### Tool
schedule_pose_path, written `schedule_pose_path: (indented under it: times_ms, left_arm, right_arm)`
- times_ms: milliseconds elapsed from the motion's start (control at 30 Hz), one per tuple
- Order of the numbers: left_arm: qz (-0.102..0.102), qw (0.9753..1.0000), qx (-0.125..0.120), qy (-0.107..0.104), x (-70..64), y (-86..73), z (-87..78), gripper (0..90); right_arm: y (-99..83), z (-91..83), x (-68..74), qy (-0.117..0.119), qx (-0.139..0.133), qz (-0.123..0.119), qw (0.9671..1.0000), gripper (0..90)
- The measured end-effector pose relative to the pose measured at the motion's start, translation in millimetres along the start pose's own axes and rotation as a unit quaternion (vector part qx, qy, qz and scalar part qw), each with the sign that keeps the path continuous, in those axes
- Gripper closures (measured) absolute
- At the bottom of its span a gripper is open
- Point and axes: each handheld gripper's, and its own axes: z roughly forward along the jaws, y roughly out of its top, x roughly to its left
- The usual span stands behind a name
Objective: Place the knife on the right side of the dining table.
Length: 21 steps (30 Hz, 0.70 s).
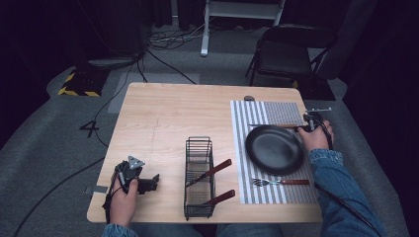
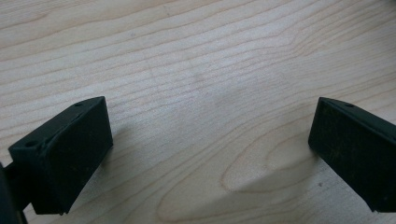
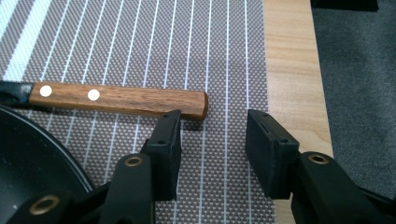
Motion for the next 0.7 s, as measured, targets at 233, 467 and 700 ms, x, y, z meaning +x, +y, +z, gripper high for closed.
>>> schedule_pose_path:
  times_ms: [233,467,700]
  left_arm:
    - [0.000,1.0000,0.000,0.000,0.0,0.0,0.0,0.0]
    - [0.000,1.0000,0.000,0.000,0.0,0.0,0.0,0.0]
    - [0.000,1.0000,0.000,0.000,0.0,0.0,0.0,0.0]
  right_arm:
    - [3.5,-11.7,2.9,0.010,-0.011,0.001,0.9999,56.1]
    - [7.7,-42.5,13.4,0.037,-0.043,-0.017,0.9983,54.9]
    - [3.6,-67.6,26.8,0.084,-0.055,-0.026,0.9946,52.3]
